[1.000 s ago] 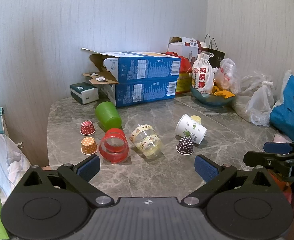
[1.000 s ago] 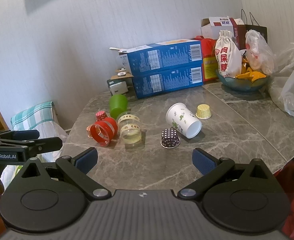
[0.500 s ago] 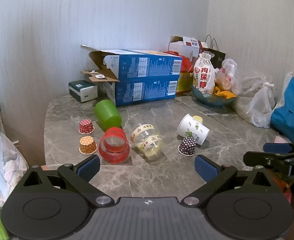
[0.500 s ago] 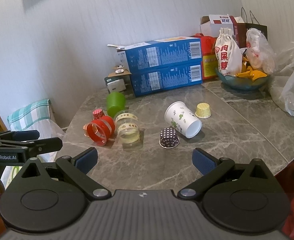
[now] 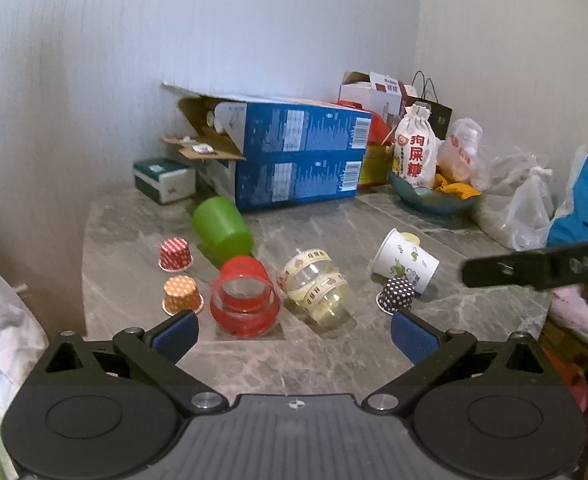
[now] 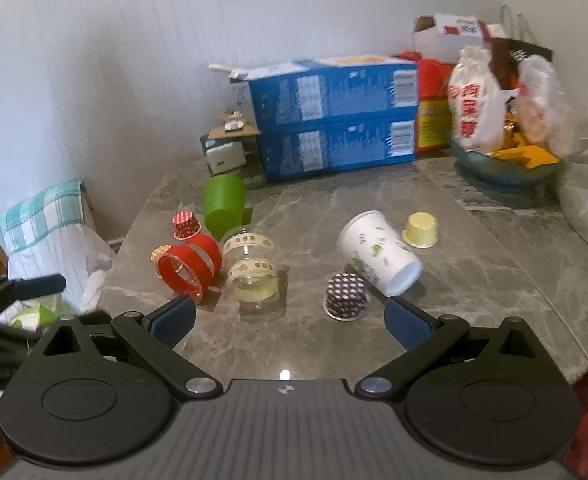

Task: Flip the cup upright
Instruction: 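Move the right tool toward the clear HBD cup lying on its side, then close the right tool on the clear HBD cup and lift it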

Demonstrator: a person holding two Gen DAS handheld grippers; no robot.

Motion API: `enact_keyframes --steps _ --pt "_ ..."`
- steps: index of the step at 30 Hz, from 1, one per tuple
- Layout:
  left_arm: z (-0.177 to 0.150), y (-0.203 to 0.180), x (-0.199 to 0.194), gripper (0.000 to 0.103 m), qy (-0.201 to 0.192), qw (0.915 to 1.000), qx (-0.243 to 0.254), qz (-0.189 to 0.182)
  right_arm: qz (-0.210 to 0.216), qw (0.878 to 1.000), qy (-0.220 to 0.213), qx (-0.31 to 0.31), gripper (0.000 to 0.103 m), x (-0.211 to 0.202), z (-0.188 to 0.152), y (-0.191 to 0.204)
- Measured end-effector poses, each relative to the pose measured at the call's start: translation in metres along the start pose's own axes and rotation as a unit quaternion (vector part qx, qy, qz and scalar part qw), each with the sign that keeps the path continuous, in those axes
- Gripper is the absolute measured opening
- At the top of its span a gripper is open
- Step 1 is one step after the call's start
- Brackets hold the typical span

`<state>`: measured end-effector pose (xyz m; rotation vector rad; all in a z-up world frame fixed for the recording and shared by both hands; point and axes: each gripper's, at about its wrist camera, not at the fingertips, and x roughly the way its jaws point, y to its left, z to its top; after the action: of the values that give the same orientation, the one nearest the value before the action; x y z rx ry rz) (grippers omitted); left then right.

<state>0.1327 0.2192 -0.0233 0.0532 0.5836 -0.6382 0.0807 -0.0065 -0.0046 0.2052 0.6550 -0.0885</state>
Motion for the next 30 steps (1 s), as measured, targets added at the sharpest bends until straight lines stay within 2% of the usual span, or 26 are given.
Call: enact_keyframes --steps 3,7,10,13,15,20,23,26,30 --pt "0.001 0.013 0.006 0.103 0.001 1.0 -0.007 -0.005 0.005 1.0 0.021 -0.013 0.102 0.023 0.013 0.009" --pt "-0.001 0.027 0.008 0.103 -0.014 0.9998 -0.006 0.015 0.006 0.997 0.057 -0.053 0.102 0.065 0.038 0.029" --pt "-0.006 0.033 0.012 0.103 -0.004 1.0 -0.006 0.006 0.01 0.992 0.095 -0.081 0.102 0.1 0.054 0.038" --pt "-0.014 0.042 0.015 0.103 0.007 0.9998 -0.016 -0.004 0.004 0.986 0.135 -0.1 0.101 0.132 0.056 0.042" --pt "-0.018 0.048 0.018 0.103 0.009 0.9997 -0.023 -0.002 0.004 0.982 0.154 -0.105 0.096 0.144 0.055 0.042" --pt "-0.025 0.063 0.018 0.103 0.011 0.9981 -0.057 -0.017 0.017 0.978 0.188 -0.084 0.09 0.163 0.052 0.035" --pt "-0.028 0.065 0.021 0.103 0.019 0.9978 -0.06 -0.021 0.026 0.975 0.206 -0.082 0.081 0.17 0.05 0.036" --pt "-0.033 0.065 0.022 0.103 0.025 0.9975 -0.062 -0.024 0.035 0.971 0.223 -0.078 0.076 0.177 0.048 0.037" --pt "-0.037 0.068 0.018 0.103 0.025 0.9969 -0.071 -0.024 0.034 0.968 0.237 -0.08 0.074 0.186 0.047 0.038"
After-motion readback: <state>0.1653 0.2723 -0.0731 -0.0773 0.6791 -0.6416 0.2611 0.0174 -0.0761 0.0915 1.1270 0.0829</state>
